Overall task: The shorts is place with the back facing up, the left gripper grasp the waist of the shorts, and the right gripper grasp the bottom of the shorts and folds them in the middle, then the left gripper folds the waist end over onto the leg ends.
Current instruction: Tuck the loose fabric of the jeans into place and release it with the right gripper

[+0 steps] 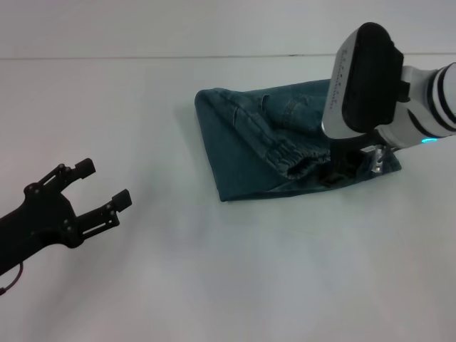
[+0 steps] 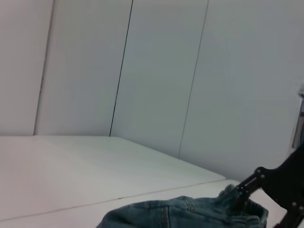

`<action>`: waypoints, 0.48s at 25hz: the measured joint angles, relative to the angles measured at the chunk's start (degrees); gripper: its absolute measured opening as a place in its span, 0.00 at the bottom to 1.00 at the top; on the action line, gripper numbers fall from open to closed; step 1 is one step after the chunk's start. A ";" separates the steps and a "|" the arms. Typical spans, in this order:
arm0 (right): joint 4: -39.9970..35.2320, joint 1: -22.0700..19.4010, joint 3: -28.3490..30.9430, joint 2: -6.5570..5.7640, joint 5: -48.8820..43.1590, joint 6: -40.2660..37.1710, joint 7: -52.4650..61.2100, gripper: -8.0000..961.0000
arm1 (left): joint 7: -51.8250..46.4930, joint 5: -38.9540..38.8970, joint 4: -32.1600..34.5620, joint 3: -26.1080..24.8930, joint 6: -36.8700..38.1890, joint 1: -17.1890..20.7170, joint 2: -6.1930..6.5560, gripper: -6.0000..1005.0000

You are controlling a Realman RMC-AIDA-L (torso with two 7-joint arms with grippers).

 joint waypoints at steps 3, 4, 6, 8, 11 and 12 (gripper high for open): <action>0.70 -0.04 -0.78 0.00 0.12 2.55 0.43 0.89 | 0.00 0.55 -0.20 -0.07 -0.24 0.01 -0.03 0.93; 0.75 -0.11 -0.85 0.00 0.18 3.02 0.48 0.89 | 0.00 0.65 -0.27 -0.07 -0.33 0.01 -0.03 0.93; 0.76 -0.31 -0.90 0.00 0.20 3.98 0.69 0.84 | 0.00 0.70 -0.35 -0.13 -0.44 0.01 -0.04 0.93; 0.82 -0.67 -0.78 0.00 0.37 5.33 1.10 0.76 | -0.03 0.71 -0.37 -0.37 -0.45 0.00 -0.08 0.93; 1.46 -1.12 -0.03 -0.10 0.93 6.93 2.16 0.65 | -0.13 0.73 -0.37 -0.59 -0.54 -0.06 -0.10 0.93; 1.85 -1.11 0.49 -0.14 1.21 7.05 2.33 0.63 | -0.31 0.74 -0.38 -0.61 -0.66 -0.17 -0.11 0.93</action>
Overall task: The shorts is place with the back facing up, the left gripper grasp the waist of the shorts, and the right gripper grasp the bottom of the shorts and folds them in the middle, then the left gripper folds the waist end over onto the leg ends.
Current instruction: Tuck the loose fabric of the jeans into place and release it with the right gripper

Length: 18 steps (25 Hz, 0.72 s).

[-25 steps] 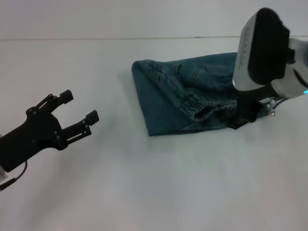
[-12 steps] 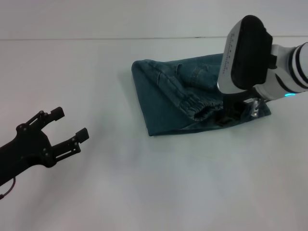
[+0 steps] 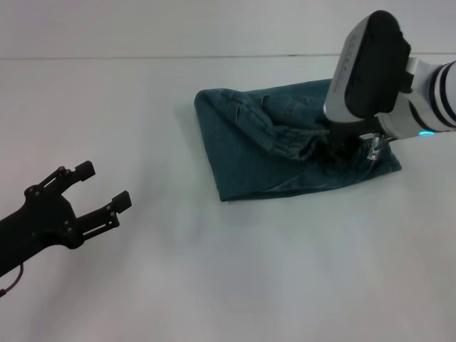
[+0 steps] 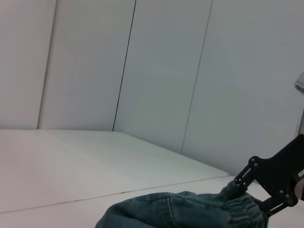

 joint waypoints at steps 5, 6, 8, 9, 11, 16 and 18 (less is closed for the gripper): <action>5.46 2.06 7.63 -0.68 5.27 -3.20 -1.89 0.52 | -0.92 0.02 0.20 -0.04 -0.61 -0.48 0.09 0.93; 6.81 2.81 10.16 -0.70 6.12 -4.57 -2.92 0.50 | -1.03 0.03 0.31 -0.04 -0.60 -0.60 0.12 0.93; 8.59 3.72 14.41 -0.70 6.83 -6.29 -4.53 0.46 | -1.15 0.04 0.41 -0.04 -0.59 -0.84 0.18 0.93; 9.02 3.89 16.02 -0.70 6.89 -6.58 -4.96 0.43 | -1.20 0.04 0.41 -0.04 -0.59 -0.98 0.23 0.93; 9.36 4.02 18.42 -0.74 6.89 -6.72 -5.24 0.34 | -1.25 0.04 0.37 -0.04 -0.65 -1.15 0.29 0.93; 9.40 4.42 24.36 -1.63 6.42 -6.36 -4.37 0.15 | -1.26 0.04 0.38 0.04 -0.68 -1.45 0.23 0.93; 10.00 4.98 28.11 -2.48 6.20 -6.09 -3.54 0.13 | -1.26 0.04 0.39 -0.02 -0.45 -1.56 0.22 0.93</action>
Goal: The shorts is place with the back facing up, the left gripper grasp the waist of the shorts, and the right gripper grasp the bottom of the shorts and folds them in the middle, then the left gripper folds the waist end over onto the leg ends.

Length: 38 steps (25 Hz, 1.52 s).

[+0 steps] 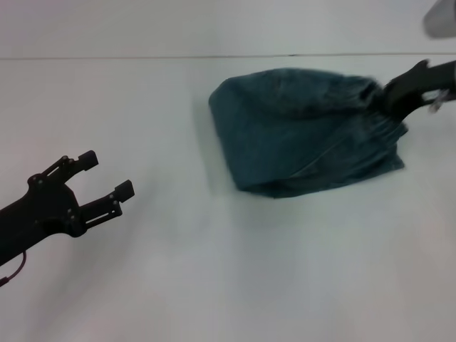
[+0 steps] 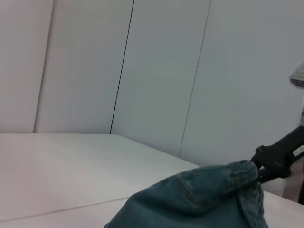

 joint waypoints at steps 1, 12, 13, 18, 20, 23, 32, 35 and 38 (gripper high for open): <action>0.92 0.37 1.55 -0.49 -0.10 0.12 0.43 0.13 | -0.01 0.00 0.02 0.02 0.13 -0.04 0.00 0.93; 8.03 2.05 5.84 -1.88 -2.36 3.31 5.69 0.20 | -0.44 0.00 0.06 0.26 0.30 -0.38 0.04 0.93; 7.88 1.99 6.55 -1.81 -2.04 3.06 5.66 0.21 | -0.44 0.00 0.06 0.27 0.25 -0.38 0.04 0.93; 6.30 1.81 10.82 -2.43 0.41 -1.86 5.46 0.24 | -0.44 0.00 0.06 0.39 0.02 -0.27 0.04 0.93; 4.51 1.57 13.07 -2.61 1.24 -4.22 5.61 0.25 | -0.44 0.01 0.06 0.34 -0.02 -0.21 0.04 0.93; 1.03 0.40 15.03 -2.60 1.36 -4.74 6.66 0.36 | -0.37 0.04 0.06 0.14 -0.06 -0.13 0.10 0.93; -10.02 -6.02 15.95 1.59 8.51 -9.42 0.85 0.76 | -0.27 1.44 0.40 0.01 1.24 -0.02 0.43 0.93; -10.25 -10.62 14.99 2.45 19.41 -12.93 -4.78 0.98 | -0.46 2.61 0.95 -0.59 3.17 0.24 0.75 0.93; -4.10 -15.31 13.66 2.34 33.50 -17.79 -14.58 0.98 | -0.10 4.30 1.12 -2.77 6.18 0.63 1.11 0.93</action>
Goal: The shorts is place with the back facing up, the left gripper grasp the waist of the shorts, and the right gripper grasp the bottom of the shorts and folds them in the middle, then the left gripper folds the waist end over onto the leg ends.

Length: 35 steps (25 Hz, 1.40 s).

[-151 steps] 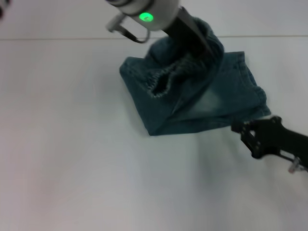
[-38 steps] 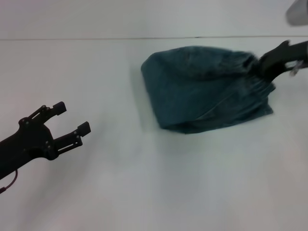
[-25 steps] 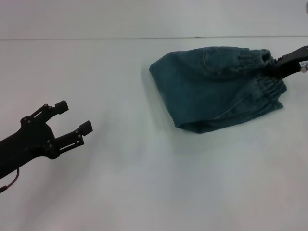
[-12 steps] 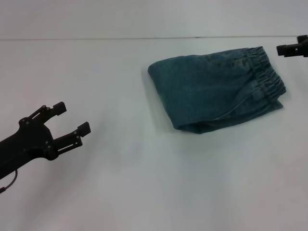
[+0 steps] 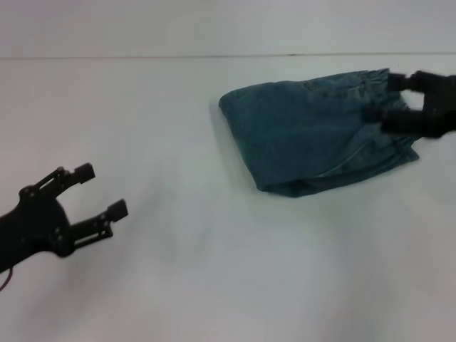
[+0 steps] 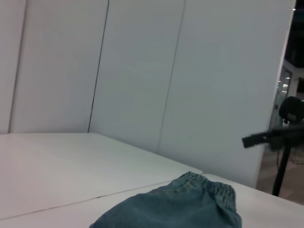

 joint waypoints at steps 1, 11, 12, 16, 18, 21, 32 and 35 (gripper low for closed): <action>3.94 -1.46 -0.21 -0.06 4.70 -2.26 -5.68 0.98 | 0.15 0.68 0.07 -0.68 0.75 0.10 0.15 0.93; 31.73 -4.74 -0.04 -0.34 10.79 -7.16 -41.66 0.97 | 0.37 7.92 0.94 -6.23 8.72 1.27 1.64 0.93; 33.26 -4.69 -0.17 -0.33 10.62 -7.10 -43.78 0.97 | 0.44 8.22 1.10 -6.73 9.34 1.43 1.70 0.93; 36.81 -4.27 -0.26 -0.21 8.92 -6.89 -48.70 0.97 | 1.29 9.80 1.30 -9.33 11.38 2.21 2.24 0.93; 37.70 -4.05 -0.43 -0.11 8.22 -6.80 -50.22 0.97 | 1.56 10.84 1.34 -9.85 12.17 2.42 2.36 0.93; 39.34 -3.89 -0.67 -0.06 7.96 -6.58 -53.42 0.97 | 2.50 11.86 1.21 -10.61 12.52 2.72 2.36 0.93; 40.83 -3.07 -1.79 -0.05 7.96 -4.85 -55.42 0.97 | 3.18 12.03 0.93 -11.19 11.89 2.92 2.08 0.93; 41.25 -3.01 -1.89 -0.04 7.97 -4.79 -55.57 0.97 | 3.18 12.05 0.92 -11.28 11.78 2.92 2.00 0.93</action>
